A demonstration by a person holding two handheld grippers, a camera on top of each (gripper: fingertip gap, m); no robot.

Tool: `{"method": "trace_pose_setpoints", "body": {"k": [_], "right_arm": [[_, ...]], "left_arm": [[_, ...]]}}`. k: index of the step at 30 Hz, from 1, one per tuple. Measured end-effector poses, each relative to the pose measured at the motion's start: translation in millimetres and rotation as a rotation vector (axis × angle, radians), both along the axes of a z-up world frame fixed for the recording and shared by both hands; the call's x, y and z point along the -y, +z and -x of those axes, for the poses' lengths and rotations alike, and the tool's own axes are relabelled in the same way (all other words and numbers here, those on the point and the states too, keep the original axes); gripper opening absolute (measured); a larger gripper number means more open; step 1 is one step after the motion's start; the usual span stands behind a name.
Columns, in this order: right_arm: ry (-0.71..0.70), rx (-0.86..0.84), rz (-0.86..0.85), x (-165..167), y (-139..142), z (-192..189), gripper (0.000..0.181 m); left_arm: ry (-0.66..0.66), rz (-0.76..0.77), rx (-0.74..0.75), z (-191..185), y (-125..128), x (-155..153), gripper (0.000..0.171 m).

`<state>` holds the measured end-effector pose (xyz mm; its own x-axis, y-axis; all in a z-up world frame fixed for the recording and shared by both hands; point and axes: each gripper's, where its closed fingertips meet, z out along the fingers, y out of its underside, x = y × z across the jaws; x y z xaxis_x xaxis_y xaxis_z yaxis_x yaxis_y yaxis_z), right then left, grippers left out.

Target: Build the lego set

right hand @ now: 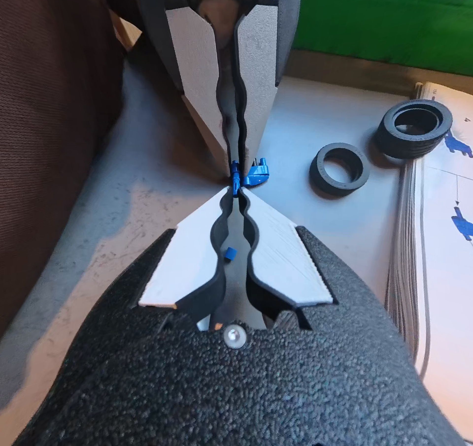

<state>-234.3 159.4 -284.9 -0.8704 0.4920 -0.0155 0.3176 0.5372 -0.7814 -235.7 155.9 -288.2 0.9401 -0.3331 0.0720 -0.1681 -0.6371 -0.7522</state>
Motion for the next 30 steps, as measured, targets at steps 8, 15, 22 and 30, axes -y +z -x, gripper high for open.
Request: {"method": "trace_pose_setpoints", "body": {"k": [8, 15, 22, 30], "right_arm": [[-0.012, 0.039, -0.007, 1, -4, 3, 0.003], [-0.002, 0.034, -0.011, 6, -4, 4, 0.003], [-0.035, 0.077, 0.023, 3, -3, 7, 0.005], [-0.184, 0.123, 0.141, -33, 14, -12, 0.028]], "left_arm": [[0.003, 0.007, 0.012, 3, 0, 1, 0.003], [-0.007, 0.004, 0.009, 1, 0, 1, 0.004], [0.004, 0.003, 0.024, 2, 0, -1, 0.004], [-0.018, -0.001, 0.037, -1, 2, 0, 0.012]]}}
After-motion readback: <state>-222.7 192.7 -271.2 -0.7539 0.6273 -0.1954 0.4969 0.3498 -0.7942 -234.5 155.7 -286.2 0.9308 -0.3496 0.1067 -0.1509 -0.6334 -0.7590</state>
